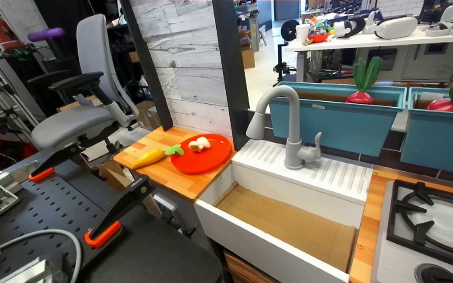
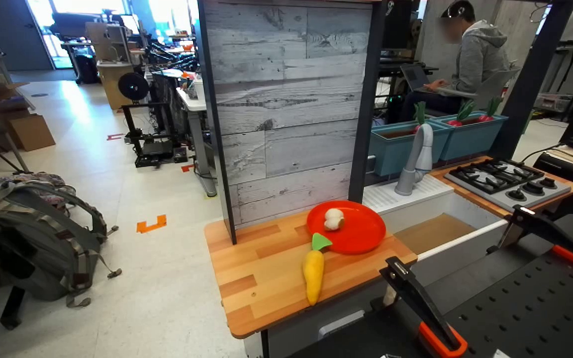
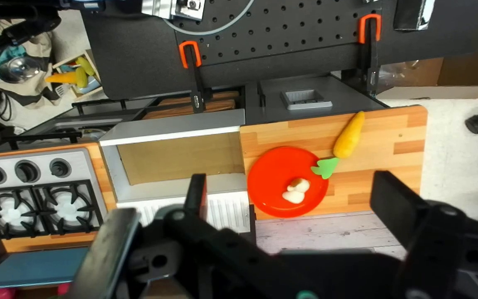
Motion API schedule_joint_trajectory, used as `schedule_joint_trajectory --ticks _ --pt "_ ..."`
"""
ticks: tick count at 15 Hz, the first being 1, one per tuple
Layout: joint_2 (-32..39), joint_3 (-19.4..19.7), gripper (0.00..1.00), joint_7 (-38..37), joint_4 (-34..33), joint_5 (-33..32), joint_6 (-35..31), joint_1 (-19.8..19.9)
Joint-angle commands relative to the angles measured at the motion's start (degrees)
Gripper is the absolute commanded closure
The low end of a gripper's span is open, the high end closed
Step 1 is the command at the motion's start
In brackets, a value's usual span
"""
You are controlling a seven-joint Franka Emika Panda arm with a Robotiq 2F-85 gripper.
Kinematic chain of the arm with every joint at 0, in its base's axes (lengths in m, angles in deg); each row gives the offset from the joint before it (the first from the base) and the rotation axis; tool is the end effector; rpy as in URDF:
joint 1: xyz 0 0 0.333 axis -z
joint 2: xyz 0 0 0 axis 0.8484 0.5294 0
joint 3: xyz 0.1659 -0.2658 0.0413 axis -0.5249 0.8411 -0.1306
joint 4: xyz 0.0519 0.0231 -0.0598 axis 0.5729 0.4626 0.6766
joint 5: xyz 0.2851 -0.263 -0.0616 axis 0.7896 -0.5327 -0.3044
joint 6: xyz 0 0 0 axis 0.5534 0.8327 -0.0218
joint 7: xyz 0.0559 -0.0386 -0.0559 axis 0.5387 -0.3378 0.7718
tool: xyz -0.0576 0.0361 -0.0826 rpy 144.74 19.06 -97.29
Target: Move the carrot plush backward
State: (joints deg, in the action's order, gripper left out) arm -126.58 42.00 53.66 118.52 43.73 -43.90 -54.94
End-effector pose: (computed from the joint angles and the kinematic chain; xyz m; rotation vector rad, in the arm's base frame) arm 0.3226 -0.0148 0.4679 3.0791 -0.1292 0.0838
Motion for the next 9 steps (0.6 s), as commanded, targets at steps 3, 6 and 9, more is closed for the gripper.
schedule_joint_trajectory --ticks 3,6,9 --pt "5.5 -3.7 0.0 -5.6 2.1 1.9 -10.3 -2.6" --pt "11.4 -5.6 0.0 -7.9 2.4 4.9 -16.8 -5.2" --pt "19.2 -7.7 0.0 -10.9 2.1 7.8 -24.3 -7.2"
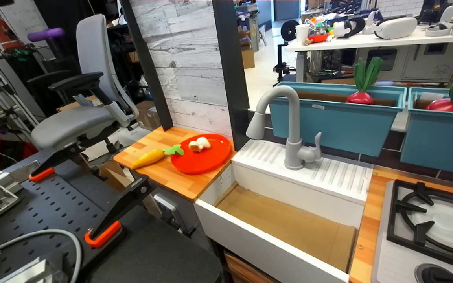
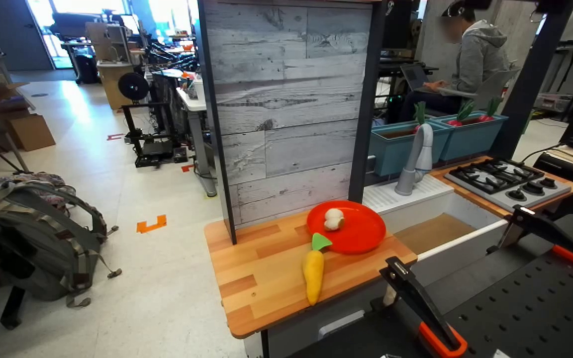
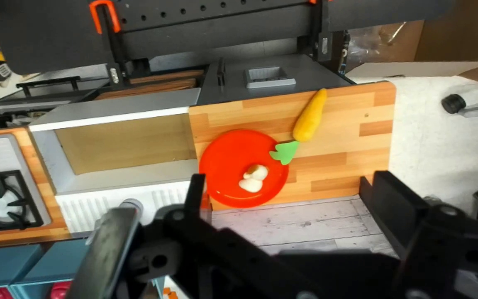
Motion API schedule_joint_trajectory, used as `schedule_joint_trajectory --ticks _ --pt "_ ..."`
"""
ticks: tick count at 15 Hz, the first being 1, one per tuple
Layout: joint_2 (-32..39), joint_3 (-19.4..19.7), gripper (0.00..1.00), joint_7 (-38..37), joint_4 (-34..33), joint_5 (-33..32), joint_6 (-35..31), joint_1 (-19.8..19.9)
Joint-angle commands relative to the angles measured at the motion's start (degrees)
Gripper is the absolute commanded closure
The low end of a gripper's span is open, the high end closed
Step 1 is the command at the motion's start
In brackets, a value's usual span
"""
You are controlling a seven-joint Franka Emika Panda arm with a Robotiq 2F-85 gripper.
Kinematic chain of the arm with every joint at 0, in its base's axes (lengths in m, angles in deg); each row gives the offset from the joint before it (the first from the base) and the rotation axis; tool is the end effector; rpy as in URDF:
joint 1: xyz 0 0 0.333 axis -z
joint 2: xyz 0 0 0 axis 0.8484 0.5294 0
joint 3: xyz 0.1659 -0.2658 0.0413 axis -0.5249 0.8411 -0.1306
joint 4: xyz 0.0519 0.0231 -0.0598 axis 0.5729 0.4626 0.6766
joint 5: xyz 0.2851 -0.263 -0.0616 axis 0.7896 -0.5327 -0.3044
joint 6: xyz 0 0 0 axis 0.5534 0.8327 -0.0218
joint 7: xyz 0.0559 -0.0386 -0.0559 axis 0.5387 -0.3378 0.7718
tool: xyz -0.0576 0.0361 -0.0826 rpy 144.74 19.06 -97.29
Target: Move the carrot plush backward
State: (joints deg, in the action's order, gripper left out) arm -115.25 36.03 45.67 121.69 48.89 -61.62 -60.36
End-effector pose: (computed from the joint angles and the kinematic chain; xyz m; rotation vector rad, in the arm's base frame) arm 0.3589 0.0575 0.4017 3.1195 -0.1206 0.1745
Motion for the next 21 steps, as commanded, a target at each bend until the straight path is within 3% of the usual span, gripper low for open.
schedule_joint_trajectory --ticks 1,7,10,15,21 --pt "11.5 -2.6 0.0 -4.3 -1.3 3.2 -9.9 -2.1" --pt "32.0 -5.3 0.0 -15.9 -4.2 0.3 -30.7 -0.9" --pt "42.4 -3.3 0.0 -21.1 -7.9 -4.1 -36.9 -2.7" --pt "57.1 3.3 0.0 -22.5 -17.7 -2.8 -37.6 -10.0" --pt "70.7 8.2 0.0 -22.2 -28.7 -0.7 -36.3 -17.9"
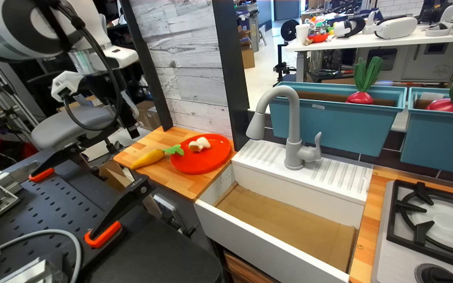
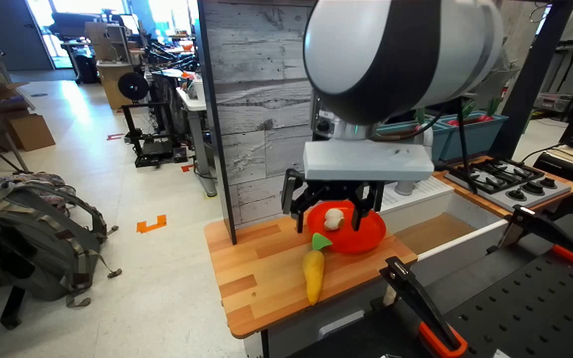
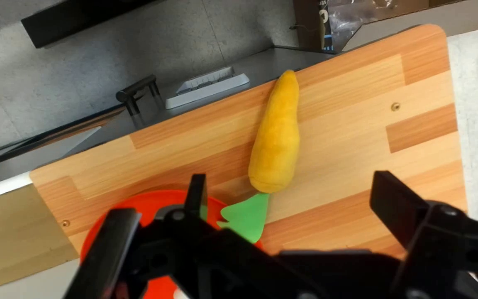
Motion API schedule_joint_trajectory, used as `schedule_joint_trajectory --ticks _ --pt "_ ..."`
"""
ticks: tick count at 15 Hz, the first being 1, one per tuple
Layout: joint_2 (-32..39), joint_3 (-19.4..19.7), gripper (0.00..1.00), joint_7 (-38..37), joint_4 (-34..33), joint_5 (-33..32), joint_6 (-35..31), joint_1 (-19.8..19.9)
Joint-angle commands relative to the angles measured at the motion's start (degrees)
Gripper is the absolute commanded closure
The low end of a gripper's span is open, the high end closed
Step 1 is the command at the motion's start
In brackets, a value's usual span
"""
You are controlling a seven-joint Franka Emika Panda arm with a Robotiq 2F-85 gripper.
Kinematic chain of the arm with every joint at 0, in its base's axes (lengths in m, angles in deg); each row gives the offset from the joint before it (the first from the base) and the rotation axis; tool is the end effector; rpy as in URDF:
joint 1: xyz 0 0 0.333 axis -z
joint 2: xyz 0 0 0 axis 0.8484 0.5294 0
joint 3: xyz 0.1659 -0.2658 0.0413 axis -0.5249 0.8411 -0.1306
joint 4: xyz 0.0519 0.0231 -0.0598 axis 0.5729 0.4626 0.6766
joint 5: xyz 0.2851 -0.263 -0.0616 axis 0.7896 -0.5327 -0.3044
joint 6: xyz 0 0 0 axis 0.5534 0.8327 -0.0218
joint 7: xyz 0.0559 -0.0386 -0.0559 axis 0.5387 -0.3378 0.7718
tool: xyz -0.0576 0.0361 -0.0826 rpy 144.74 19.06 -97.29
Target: Move the carrot plush backward
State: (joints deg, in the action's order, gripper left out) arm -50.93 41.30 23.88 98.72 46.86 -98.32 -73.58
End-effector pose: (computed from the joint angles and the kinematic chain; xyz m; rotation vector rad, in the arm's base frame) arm 0.4832 0.1514 0.1056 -3.0815 0.4473 -0.0299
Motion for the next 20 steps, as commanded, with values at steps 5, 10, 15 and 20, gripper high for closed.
schedule_joint_trajectory --ticks 5,10,15,20 --pt "13.5 4.7 0.0 -0.2 -10.9 2.7 -0.5 -8.6" --pt "18.1 5.3 0.0 -0.4 -15.0 4.8 0.9 -10.3" --pt "20.1 6.3 0.34 -0.7 -16.5 5.6 0.4 -11.9" --pt "20.2 6.3 0.73 -1.3 -16.6 6.5 0.1 -11.9"
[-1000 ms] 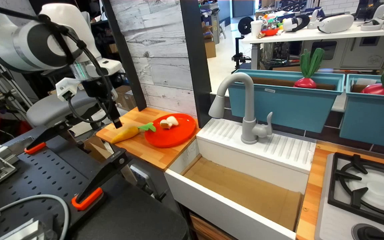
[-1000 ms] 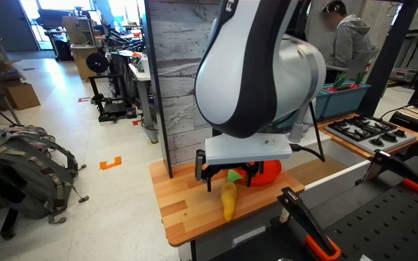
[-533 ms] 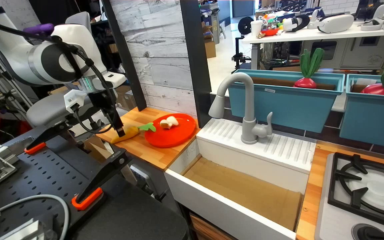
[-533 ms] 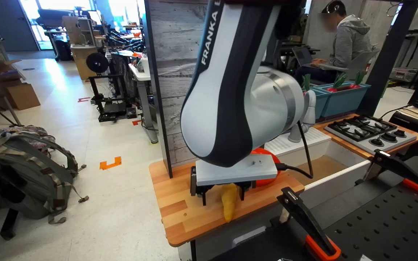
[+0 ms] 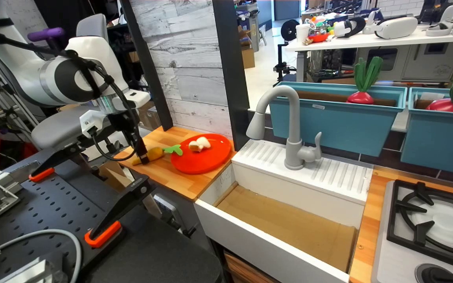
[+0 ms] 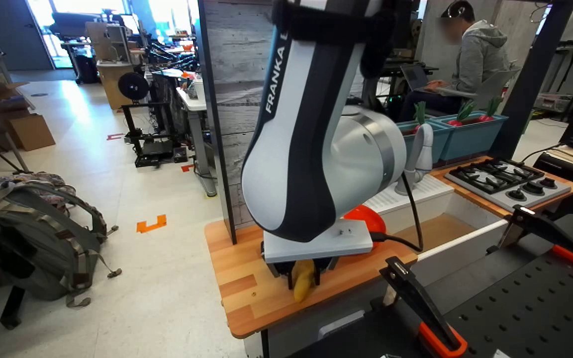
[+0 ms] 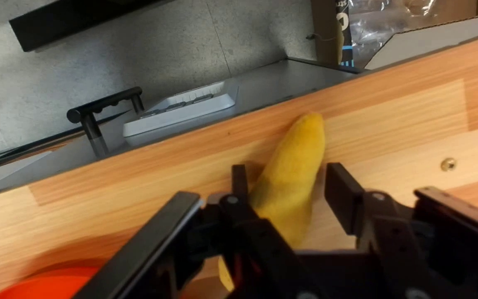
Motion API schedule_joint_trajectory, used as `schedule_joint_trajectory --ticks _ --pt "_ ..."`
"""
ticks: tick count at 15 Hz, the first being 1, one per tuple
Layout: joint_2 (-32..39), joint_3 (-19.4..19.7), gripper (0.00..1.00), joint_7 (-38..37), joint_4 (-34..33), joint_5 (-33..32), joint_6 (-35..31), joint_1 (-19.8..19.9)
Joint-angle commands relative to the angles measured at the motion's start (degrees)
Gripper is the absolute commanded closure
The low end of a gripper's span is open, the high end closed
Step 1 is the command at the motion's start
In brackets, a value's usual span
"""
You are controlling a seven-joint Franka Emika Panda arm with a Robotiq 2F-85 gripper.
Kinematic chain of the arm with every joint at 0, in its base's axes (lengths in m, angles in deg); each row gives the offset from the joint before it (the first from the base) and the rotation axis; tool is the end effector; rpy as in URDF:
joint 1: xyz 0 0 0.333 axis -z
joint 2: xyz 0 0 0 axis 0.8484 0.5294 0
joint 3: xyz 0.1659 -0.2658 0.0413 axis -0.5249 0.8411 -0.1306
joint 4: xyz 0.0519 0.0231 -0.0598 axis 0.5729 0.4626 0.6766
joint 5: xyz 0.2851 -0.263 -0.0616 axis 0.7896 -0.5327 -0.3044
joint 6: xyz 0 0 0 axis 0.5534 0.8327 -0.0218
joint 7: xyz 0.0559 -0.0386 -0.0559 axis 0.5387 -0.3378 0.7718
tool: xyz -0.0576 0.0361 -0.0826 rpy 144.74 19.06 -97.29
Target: Move the carrot plush backward
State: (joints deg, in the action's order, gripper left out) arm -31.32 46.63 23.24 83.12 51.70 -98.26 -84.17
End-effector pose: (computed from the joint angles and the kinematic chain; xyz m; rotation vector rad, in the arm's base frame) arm 0.4991 0.1970 -0.0035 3.0697 -0.4062 -0.0304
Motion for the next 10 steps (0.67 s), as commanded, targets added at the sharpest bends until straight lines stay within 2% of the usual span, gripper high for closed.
schedule_joint_trajectory --ticks 1,3,4,9,10 --pt "0.2 0.2 0.8 -0.4 -0.9 1.9 0.7 -0.6" --pt "-0.6 -0.6 0.95 -0.1 -0.4 2.8 0.7 0.2" --pt "-1.3 -1.0 0.99 0.1 0.0 3.2 0.9 0.6" --pt "-4.4 -3.3 0.99 1.4 1.9 5.1 0.6 3.2" --pt "-5.0 -1.8 0.98 0.9 2.2 4.3 1.5 1.8"
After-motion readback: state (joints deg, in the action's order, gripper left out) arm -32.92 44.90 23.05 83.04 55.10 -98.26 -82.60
